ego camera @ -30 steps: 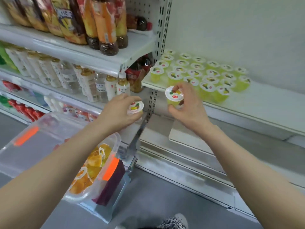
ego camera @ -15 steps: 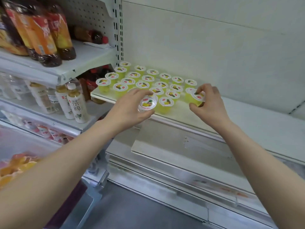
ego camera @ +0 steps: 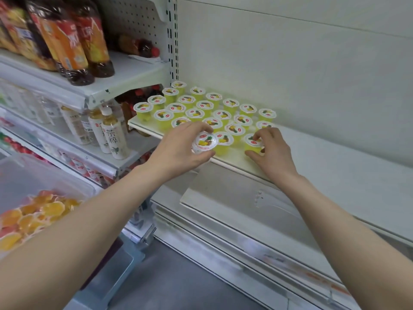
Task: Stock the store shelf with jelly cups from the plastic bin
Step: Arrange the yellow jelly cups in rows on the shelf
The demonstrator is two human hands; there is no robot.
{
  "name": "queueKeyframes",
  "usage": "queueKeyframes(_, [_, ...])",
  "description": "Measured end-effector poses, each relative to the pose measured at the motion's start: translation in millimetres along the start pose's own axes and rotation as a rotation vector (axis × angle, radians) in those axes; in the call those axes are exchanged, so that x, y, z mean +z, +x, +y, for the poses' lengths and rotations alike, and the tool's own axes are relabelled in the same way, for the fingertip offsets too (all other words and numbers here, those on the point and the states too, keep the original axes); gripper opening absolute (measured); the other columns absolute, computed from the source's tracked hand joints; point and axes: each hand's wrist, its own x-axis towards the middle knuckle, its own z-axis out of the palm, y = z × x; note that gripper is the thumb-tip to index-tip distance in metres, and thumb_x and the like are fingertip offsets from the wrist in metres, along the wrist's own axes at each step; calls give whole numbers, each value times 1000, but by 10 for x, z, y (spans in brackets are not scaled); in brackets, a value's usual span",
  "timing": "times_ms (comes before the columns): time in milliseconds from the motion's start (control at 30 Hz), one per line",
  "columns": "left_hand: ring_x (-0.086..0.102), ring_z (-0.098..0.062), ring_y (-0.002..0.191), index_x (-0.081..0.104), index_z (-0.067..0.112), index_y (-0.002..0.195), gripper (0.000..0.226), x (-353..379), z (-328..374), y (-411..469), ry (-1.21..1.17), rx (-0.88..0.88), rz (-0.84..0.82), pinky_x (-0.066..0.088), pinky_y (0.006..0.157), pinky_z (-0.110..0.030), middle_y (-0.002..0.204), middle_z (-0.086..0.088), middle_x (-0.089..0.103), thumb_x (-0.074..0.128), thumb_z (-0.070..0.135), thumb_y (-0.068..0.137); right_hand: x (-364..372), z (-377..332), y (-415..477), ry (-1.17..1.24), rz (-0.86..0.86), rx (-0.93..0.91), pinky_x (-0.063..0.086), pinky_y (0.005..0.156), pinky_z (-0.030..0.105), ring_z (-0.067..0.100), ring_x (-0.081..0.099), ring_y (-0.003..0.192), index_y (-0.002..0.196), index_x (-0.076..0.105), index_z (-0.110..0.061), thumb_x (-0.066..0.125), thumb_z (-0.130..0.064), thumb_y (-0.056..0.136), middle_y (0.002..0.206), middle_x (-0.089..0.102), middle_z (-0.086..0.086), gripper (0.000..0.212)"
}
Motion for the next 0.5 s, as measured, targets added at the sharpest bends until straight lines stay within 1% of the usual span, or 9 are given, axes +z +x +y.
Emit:
queueKeyframes(67, [54, -9, 110, 59, 24, 120, 44, 12, 20, 25, 8, 11, 6, 38, 85, -21, 118, 12, 62, 73, 39, 80, 14, 31, 20, -58, 34, -32, 43, 85, 33, 25, 49, 104, 108, 58, -16, 77, -24, 79, 121, 48, 4, 35])
queueKeyframes(100, [54, -9, 111, 59, 25, 120, 44, 21, 31, 35, 7, 13, 4, 38, 86, -21, 118, 12, 62, 73, 40, 80, 20, 52, 38, -102, 45, -39, 43, 84, 35, 27, 47, 105, 108, 59, -16, 77, -25, 80, 120, 48, 5, 35])
queueKeyframes(167, [54, -9, 111, 59, 25, 120, 45, 46, 54, 50, 6, 17, -10, 38, 87, -21, 119, 12, 62, 72, 41, 80, 31, 85, 70, -159, 63, -44, 45, 81, 40, 30, 46, 103, 109, 59, -16, 77, -26, 80, 117, 51, 6, 35])
queueKeyframes(233, [54, -9, 111, 58, 26, 121, 46, 74, 78, 63, 6, 25, -28, 39, 88, -22, 119, 12, 62, 72, 42, 80, 42, 96, 84, -191, 72, -56, 46, 79, 42, 31, 47, 101, 109, 58, -15, 76, -26, 80, 116, 52, 7, 36])
queueKeyframes(300, [54, -8, 111, 58, 27, 121, 46, 101, 106, 85, 6, 46, -44, 39, 88, -21, 120, 12, 62, 72, 43, 80, 30, 92, 94, -235, 64, -80, 45, 78, 42, 32, 48, 99, 108, 58, -13, 77, -26, 79, 115, 54, 8, 36])
queueKeyframes(400, [54, -9, 111, 59, 27, 121, 45, 160, 184, 151, 8, 98, -66, 34, 88, -17, 120, 14, 62, 71, 44, 81, -44, 113, 125, -299, 17, -142, 42, 79, 40, 33, 49, 97, 107, 60, -14, 78, -27, 78, 111, 58, 7, 37])
queueKeyframes(433, [54, -10, 109, 60, 27, 120, 45, 186, 224, 178, 21, 123, -68, 34, 88, -18, 119, 14, 63, 71, 45, 81, -81, 128, 138, -311, -4, -165, 42, 81, 39, 32, 50, 99, 107, 61, -15, 77, -30, 77, 111, 59, 6, 37])
queueKeyframes(500, [52, -15, 106, 60, 29, 119, 45, 239, 310, 239, 53, 152, -83, 40, 88, -26, 116, 15, 64, 69, 48, 81, -164, 157, 155, -301, -35, -195, 41, 86, 39, 30, 50, 105, 108, 64, -18, 73, -36, 79, 112, 60, 2, 35])
